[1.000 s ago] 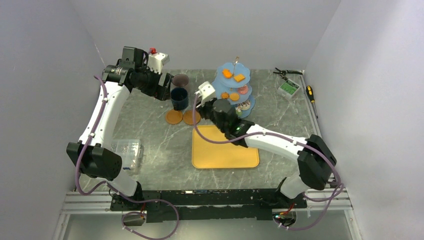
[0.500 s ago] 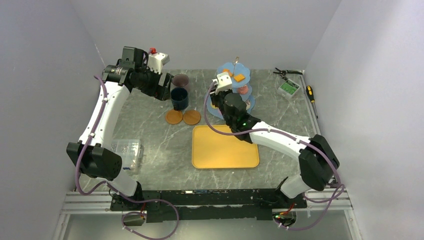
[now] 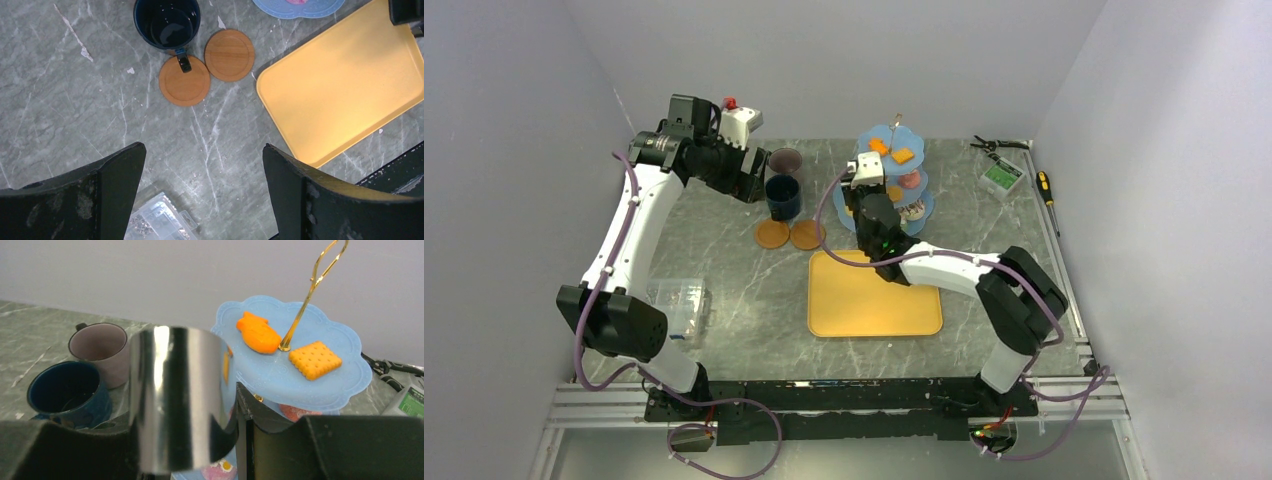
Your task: Serve the afternoon tea
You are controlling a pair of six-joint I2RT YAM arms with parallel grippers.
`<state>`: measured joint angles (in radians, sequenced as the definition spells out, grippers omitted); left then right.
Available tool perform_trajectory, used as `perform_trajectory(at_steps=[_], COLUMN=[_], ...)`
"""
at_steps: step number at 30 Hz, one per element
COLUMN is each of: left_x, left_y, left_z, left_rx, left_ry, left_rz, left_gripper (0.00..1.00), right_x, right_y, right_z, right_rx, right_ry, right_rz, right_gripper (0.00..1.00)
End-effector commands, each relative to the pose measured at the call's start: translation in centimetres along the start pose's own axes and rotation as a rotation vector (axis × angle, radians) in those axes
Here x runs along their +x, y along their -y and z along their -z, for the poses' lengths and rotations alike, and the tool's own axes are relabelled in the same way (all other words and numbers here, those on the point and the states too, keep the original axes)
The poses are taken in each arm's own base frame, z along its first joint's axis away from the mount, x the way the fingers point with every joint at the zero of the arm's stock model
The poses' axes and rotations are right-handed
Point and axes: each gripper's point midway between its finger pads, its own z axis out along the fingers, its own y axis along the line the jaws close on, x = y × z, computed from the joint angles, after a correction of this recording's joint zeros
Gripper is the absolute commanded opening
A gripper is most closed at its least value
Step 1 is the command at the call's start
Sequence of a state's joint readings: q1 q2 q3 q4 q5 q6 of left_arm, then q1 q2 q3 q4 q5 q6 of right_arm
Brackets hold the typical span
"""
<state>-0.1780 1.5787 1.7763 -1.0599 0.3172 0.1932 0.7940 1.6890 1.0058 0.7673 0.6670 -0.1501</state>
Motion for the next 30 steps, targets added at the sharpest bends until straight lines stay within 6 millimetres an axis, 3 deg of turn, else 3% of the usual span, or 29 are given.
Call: perform_trajectory(at_steps=[1,11,17,23,30], left_x=[-0.7,-0.4,-0.4,-0.4,-0.3], left_y=[0.5,0.4,0.4,0.5,0.6], left_z=[1.7,1.5,1.4,1.5,1.5], left_rx=[0.003,0.005,0.005,0.011,0.011], left_ry=[0.054,0.054,0.053,0.056,0.055], left_rz=[-0.027,-0.028,-0.029,-0.024,-0.028], left_gripper=[0.93,0.93,0.93,0.93,0.93], right_x=[-3.6,-2.5,-2.5,-3.4,-4.7], right_y=[1.4,1.9,1.5,0.4,0.5], right_z=[-1.2,-2.8,-3.4,-2.7,-1.6], right_rx=[0.099,0.138,0.081,-0.011,-0.041], right_ry=[0.137,0.146,0.140,0.142,0.156], right_rz=[-0.113,-0.132,-0.154,-0.166,-0.185], right_gripper=[0.28,0.31,0.48,0.56,0.57])
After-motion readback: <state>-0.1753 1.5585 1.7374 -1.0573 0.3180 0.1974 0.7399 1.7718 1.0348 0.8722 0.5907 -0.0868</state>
